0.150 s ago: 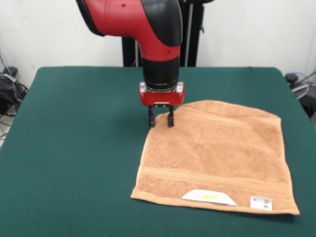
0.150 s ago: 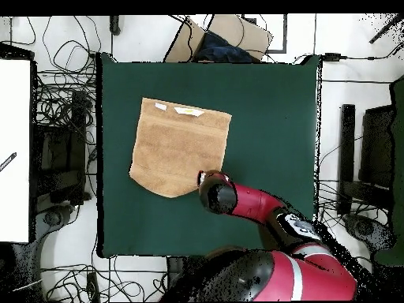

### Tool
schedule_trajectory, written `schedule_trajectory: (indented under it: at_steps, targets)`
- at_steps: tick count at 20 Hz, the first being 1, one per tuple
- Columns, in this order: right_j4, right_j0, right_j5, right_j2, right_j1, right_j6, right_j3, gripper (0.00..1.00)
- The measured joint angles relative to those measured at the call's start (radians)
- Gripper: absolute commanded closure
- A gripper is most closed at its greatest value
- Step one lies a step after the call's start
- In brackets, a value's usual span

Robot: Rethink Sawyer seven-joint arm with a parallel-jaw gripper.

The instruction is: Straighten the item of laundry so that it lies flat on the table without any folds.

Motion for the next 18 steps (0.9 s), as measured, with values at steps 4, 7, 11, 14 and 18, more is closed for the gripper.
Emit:
schedule_trajectory:
  at_steps: [4,7,11,14,18]
  targets:
    - [-0.009,-0.003,0.0,0.006,0.0,0.0,0.0,1.0]
    - [-0.012,-0.003,0.0,0.007,-0.001,0.0,0.0,1.0]
    - [-0.013,-0.003,0.0,0.007,-0.002,0.0,0.0,1.0]
    - [-0.013,0.002,0.009,0.004,-0.013,0.0,0.004,1.0]
    - [-0.013,0.024,0.079,-0.006,-0.053,0.0,0.004,1.0]
